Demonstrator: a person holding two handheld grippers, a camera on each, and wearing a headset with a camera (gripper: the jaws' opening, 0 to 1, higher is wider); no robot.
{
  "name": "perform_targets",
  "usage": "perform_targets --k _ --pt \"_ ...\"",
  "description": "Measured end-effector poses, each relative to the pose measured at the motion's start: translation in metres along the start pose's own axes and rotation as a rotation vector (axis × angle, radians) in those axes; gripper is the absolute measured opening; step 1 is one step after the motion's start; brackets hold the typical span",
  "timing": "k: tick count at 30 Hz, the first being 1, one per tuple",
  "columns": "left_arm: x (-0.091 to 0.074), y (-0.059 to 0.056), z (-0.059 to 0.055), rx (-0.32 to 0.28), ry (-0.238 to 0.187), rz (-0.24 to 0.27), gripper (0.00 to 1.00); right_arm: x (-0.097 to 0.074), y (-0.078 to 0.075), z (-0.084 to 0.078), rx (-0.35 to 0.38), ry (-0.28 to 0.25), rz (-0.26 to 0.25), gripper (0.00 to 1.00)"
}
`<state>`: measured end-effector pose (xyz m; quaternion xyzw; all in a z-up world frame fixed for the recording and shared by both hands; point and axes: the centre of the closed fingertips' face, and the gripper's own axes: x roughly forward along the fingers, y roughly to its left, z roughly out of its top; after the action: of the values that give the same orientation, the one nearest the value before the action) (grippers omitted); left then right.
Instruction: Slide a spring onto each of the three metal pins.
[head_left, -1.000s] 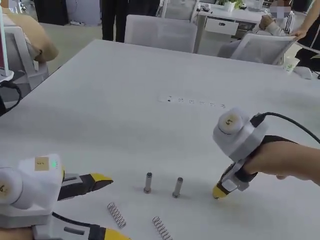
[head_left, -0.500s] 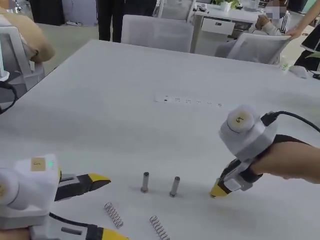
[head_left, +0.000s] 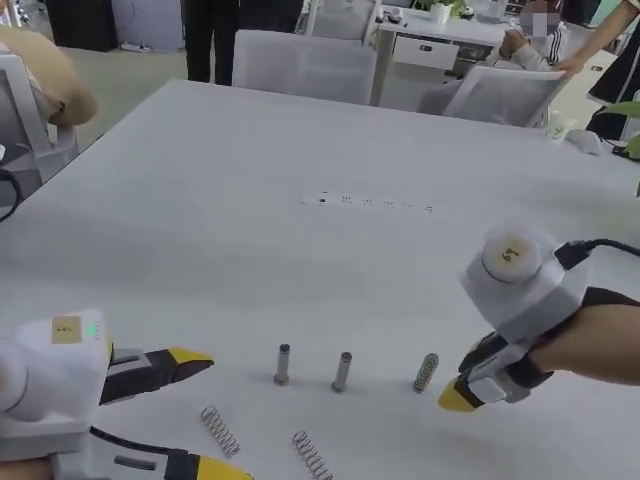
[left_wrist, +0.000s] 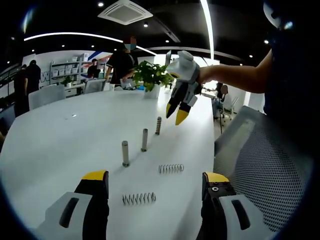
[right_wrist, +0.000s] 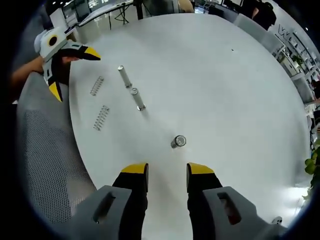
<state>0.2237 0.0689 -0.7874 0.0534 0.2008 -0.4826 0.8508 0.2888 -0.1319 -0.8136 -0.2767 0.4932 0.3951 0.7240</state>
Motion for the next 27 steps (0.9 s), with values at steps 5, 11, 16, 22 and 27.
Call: perform_targets --k 5,11,16,22,27 --pt "0.0 0.0 -0.001 0.002 0.005 -0.002 0.73 -0.002 0.013 -0.004 0.002 -0.003 0.015 0.28" --pt "0.0 0.0 -0.001 0.001 0.005 -0.003 0.73 0.001 0.038 -0.002 0.002 -0.012 0.057 0.27" --pt "0.0 0.0 -0.001 0.003 0.005 -0.001 0.73 0.005 0.059 0.004 -0.01 -0.016 0.093 0.27" --pt "0.0 -0.002 -0.001 0.004 0.003 -0.004 0.72 0.014 0.087 0.02 -0.05 -0.031 0.137 0.26" --pt "0.0 -0.003 -0.001 0.005 0.002 -0.005 0.72 0.021 0.102 0.031 -0.072 -0.034 0.16 0.26"
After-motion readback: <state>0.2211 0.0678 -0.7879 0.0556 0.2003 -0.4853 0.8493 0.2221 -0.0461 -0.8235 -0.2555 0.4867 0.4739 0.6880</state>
